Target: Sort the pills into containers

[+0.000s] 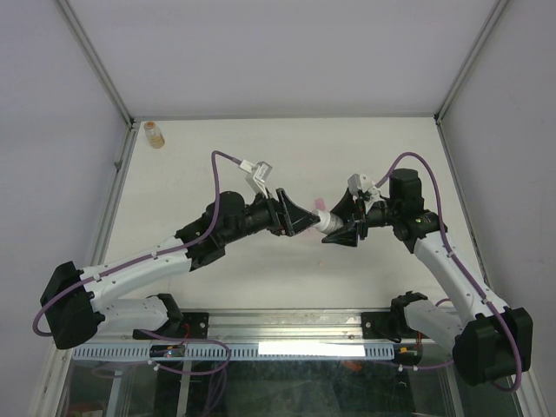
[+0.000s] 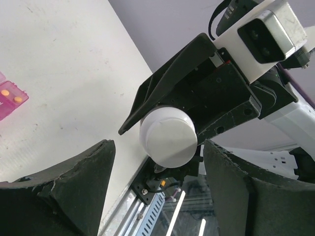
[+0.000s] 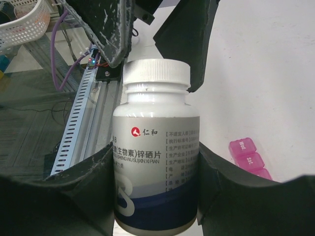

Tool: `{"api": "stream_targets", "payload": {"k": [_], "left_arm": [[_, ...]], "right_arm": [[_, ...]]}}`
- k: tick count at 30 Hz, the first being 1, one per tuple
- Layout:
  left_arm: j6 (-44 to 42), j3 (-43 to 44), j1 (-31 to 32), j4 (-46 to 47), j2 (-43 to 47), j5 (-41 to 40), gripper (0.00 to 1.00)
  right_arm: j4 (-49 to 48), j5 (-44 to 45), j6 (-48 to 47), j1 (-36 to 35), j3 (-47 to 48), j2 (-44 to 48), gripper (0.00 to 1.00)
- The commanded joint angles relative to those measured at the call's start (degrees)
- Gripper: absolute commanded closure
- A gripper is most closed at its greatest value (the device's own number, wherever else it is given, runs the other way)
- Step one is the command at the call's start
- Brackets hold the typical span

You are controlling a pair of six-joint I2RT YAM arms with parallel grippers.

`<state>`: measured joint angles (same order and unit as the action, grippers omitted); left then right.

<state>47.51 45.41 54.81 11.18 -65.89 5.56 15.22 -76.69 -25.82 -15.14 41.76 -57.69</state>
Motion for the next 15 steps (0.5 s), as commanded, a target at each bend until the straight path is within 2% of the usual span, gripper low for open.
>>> {"api": "stream_targets", "payload": {"k": [1,15], "left_arm": [[0.86,2.78,0.56,3.81,-0.02,2.18,0.28],[-0.44,5.37,0.56,2.29,-1.23,3.8,0.41]], "right_arm": [[-2.39,-0.55,-1.07,0.11,0.17,1.44,1.0],[-2.39,-0.57,-0.96,0.06,0.19,1.53,1.0]]}}
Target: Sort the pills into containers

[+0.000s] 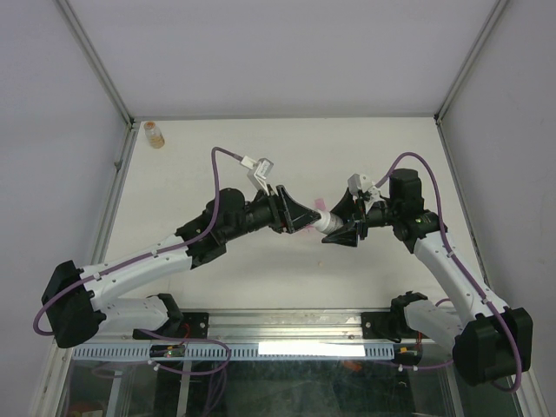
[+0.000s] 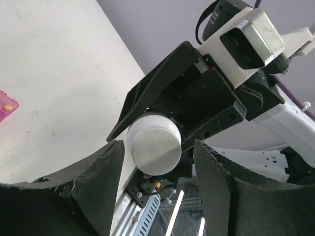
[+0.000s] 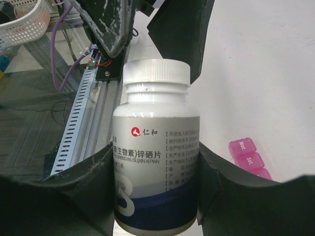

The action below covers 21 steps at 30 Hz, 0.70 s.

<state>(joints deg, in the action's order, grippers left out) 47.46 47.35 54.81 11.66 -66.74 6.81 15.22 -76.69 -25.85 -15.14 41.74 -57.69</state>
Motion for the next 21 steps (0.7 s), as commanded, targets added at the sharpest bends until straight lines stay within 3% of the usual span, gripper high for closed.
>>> {"api": "stream_targets", "payload": {"k": [1,21], "left_arm": [[-0.41,3.53,0.56,1.71,-0.56,2.79,0.41],[-1.13,5.07,0.65,0.17,-2.6,5.89,0.59]], "right_arm": [[-2.38,-0.6,-0.86,0.08,0.22,1.53,1.0],[-2.43,-0.5,-0.61,0.06,0.27,1.44,1.0]]}}
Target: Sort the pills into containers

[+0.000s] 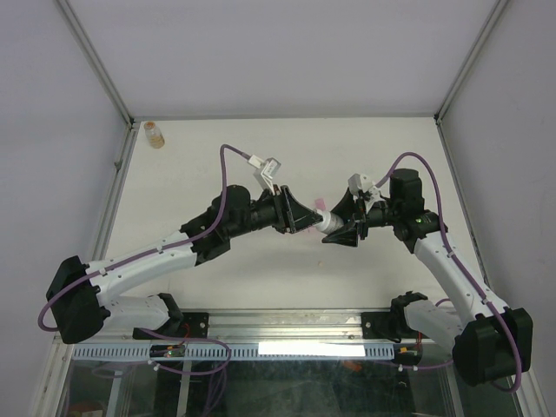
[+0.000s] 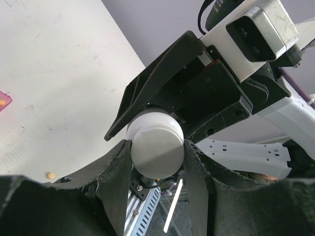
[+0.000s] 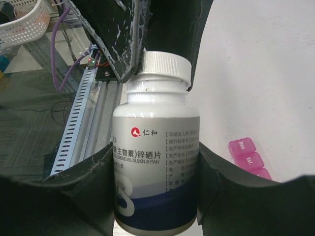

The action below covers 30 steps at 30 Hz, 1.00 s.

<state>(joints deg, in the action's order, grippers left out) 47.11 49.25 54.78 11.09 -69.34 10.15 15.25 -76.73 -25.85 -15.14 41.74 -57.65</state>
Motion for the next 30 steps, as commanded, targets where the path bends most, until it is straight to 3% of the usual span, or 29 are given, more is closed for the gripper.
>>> {"api": "stream_targets", "payload": {"k": [1,9,23,30], "left_arm": [[-0.98,3.35,0.67,0.43,0.0,2.51,0.59],[-2.6,5.09,0.67,-2.39,-0.06,2.34,0.58],[-6.79,11.04,0.76,-11.19,-3.84,4.47,0.71],[-11.21,12.92,0.23,-14.7,-6.14,9.64,0.75]], "right_arm": [[-2.43,-0.45,-0.61,0.05,0.28,1.4,1.0],[-2.59,0.43,0.01,0.14,0.44,1.39,1.0],[-1.23,2.4,0.13,0.11,1.49,1.47,1.0],[-0.02,3.12,-0.65,-0.03,2.16,1.97,1.0]]}}
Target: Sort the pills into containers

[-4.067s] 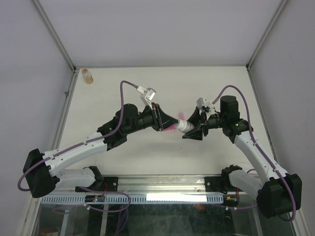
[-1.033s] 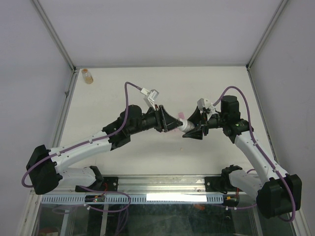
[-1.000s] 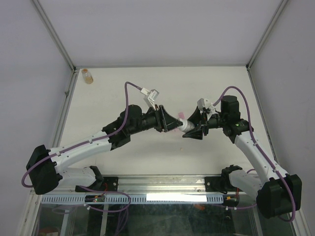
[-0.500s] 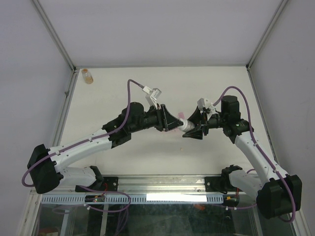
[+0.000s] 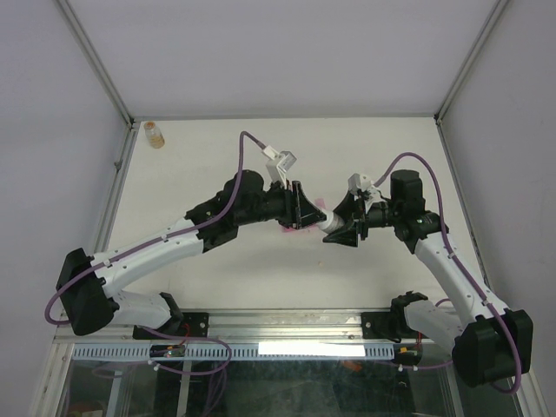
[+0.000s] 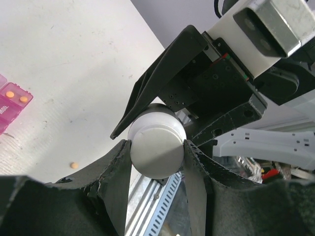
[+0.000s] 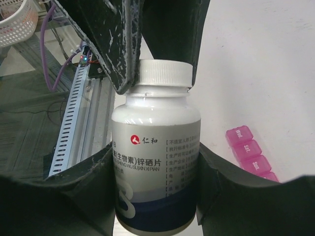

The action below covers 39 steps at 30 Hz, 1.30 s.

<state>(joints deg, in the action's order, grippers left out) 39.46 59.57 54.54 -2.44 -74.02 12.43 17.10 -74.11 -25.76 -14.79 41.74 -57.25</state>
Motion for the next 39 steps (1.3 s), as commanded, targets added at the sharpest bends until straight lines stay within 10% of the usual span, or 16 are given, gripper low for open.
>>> {"api": "stream_targets", "payload": {"k": [1,13,21,35,39], "left_arm": [[-4.5,2.65,0.4,-1.18,-1.66,8.21,0.76],[-44.35,2.33,0.18,-2.05,-5.59,35.69,0.74],[-49.96,7.36,-3.23,-4.73,-9.83,40.48,0.68],[-49.48,7.39,-3.74,-1.61,-7.37,31.61,0.04],[-47.9,4.02,-3.79,0.94,-4.23,28.18,0.01]], "right_arm": [[-1.9,0.27,-0.33,-0.31,2.32,1.67,1.0],[-7.81,-5.7,7.32,-0.07,1.16,2.05,1.0],[-7.48,-5.85,6.66,-0.07,1.08,2.15,1.0],[-6.18,-5.74,5.37,-0.07,1.43,2.15,1.0],[-6.16,-5.73,5.26,-0.07,1.35,2.02,1.0]]}}
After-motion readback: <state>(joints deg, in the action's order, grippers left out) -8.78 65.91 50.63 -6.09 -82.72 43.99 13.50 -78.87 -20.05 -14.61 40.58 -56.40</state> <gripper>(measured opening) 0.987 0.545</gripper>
